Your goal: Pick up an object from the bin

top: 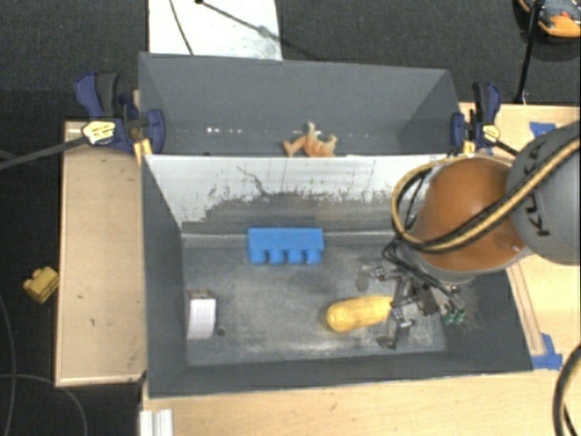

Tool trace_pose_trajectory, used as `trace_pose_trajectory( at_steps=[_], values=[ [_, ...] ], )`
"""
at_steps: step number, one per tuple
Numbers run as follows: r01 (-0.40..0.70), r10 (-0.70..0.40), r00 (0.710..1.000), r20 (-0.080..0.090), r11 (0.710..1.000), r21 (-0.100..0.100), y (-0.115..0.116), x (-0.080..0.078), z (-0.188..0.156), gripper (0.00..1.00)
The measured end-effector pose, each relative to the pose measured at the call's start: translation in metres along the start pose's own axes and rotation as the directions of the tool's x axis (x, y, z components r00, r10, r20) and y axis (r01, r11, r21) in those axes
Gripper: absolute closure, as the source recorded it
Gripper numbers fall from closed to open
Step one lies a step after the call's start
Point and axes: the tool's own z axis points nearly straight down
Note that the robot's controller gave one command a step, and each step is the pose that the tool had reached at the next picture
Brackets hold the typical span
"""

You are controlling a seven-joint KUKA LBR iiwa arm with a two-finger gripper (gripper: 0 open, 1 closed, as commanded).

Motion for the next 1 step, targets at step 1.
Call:
trace_pose_trajectory(
  at_steps=[1],
  values=[
    [0.100, -0.100, 0.995, 0.005, 0.995, 0.000, 0.0038, -0.0050, 0.0284, 0.00]
  ],
)
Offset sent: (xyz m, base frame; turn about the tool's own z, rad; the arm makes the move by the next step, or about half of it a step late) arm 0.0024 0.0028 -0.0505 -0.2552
